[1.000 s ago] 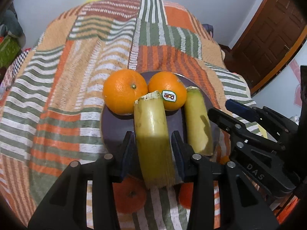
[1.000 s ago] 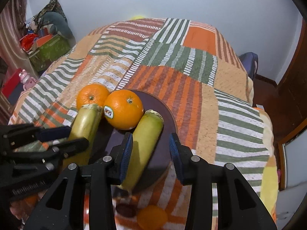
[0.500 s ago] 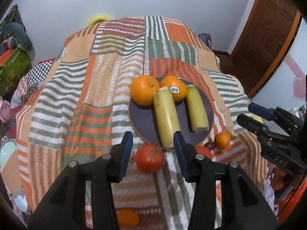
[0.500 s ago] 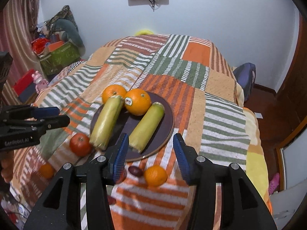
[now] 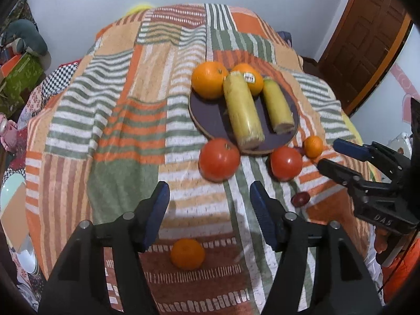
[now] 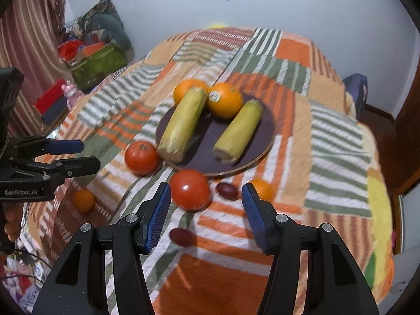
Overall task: Organize fruits
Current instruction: 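Grasp a red tomato with the left tool while the right tool grasps another red tomato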
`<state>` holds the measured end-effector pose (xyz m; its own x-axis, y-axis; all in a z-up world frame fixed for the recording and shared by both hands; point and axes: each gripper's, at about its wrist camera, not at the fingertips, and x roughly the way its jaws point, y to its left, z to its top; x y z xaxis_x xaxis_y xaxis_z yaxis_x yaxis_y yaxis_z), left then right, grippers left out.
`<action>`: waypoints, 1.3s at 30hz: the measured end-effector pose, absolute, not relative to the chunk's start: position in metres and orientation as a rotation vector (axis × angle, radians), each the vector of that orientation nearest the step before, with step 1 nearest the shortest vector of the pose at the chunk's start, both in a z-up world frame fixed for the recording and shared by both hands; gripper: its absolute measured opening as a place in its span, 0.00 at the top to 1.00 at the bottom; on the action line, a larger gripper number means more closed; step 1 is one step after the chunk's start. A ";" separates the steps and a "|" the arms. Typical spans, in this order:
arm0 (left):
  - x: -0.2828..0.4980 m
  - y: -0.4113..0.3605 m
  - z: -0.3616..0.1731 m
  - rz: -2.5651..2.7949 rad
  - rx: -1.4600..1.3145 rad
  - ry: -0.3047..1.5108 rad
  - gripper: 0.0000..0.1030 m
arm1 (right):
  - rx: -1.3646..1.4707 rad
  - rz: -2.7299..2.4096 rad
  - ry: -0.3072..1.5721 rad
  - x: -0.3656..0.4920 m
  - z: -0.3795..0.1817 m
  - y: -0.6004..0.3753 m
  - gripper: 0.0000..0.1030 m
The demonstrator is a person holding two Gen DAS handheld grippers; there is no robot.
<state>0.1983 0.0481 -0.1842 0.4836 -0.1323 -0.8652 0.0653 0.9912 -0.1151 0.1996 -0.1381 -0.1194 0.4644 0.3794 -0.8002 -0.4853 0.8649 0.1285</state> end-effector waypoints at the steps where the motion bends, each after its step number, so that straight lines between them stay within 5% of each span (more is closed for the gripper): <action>1: 0.198 0.047 -0.188 -0.123 -0.069 1.069 0.39 | -0.124 0.536 0.959 0.199 -0.123 -0.136 0.49; 27: 0.249 0.040 -0.233 -0.173 -0.116 1.123 0.39 | -0.135 0.588 1.033 0.212 -0.152 -0.117 0.57; 31: 0.253 0.036 -0.235 -0.183 -0.120 1.124 0.49 | -0.125 0.585 1.020 0.214 -0.146 -0.120 0.57; 39: 0.251 0.038 -0.233 -0.180 -0.116 1.114 0.53 | -0.110 0.573 0.993 0.217 -0.136 -0.125 0.57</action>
<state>0.2511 0.0383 -0.2332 0.4286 -0.2019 -0.8807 0.0856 0.9794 -0.1829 0.2171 -0.1253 -0.1356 0.4121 0.4054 -0.8160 -0.5030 0.8480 0.1672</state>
